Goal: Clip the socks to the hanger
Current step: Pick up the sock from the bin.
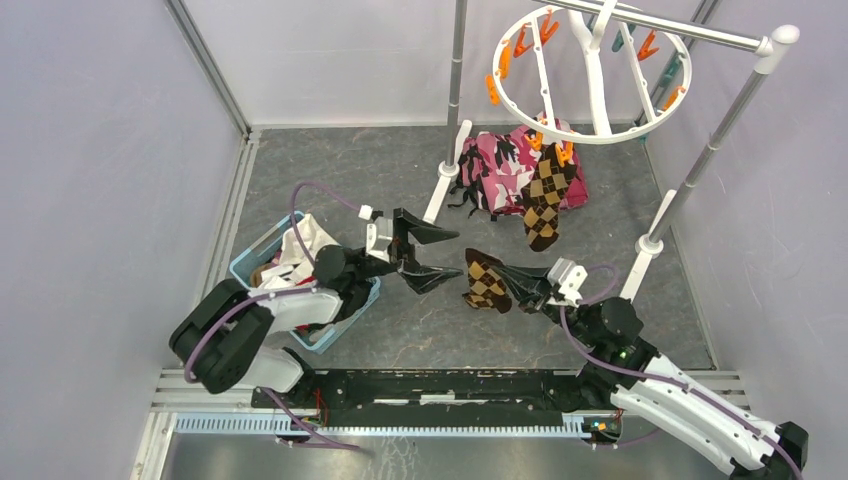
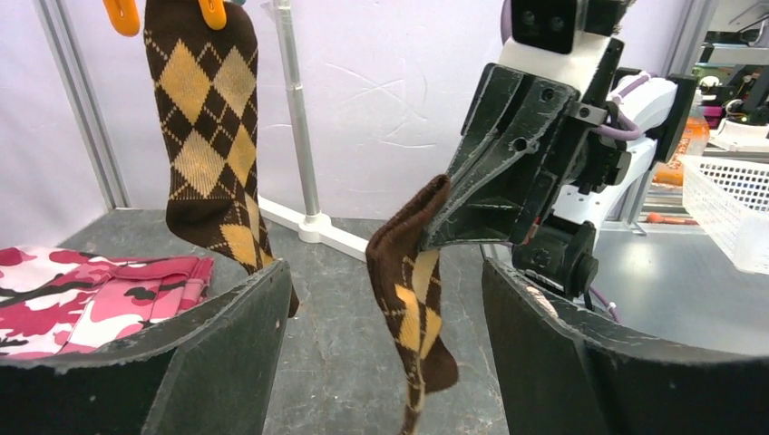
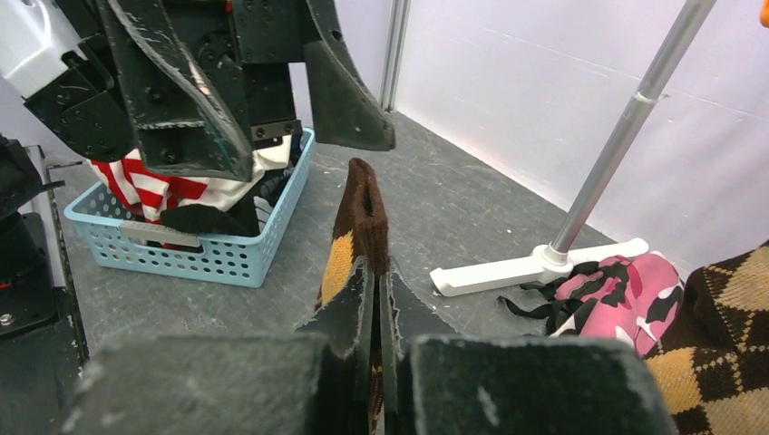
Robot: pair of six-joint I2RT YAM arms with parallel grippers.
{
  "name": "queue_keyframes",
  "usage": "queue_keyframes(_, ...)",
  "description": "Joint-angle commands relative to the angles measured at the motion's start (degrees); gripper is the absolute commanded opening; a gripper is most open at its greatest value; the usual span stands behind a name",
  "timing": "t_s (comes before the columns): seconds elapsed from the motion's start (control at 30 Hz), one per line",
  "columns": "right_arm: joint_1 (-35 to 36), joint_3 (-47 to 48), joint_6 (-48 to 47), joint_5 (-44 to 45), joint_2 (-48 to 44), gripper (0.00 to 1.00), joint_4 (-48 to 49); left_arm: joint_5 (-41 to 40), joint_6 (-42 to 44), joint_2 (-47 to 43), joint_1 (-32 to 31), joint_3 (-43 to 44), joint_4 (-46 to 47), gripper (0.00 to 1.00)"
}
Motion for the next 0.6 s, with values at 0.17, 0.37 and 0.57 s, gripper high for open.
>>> queue_keyframes(0.17,0.3,1.4,-3.9,-3.3,5.8,0.00,7.6,1.1,-3.2,10.8,-0.2,3.8,14.8,0.76)
queue_keyframes(0.37,0.2,1.8,-4.0,-2.6,8.3,0.00,8.4,4.5,-5.3,14.5,0.0,6.8,16.6,0.45)
queue_keyframes(0.57,0.1,1.7,-4.0,-0.5,7.5,0.00,7.6,7.3,-8.6,14.0,0.7,7.2,16.6,0.07)
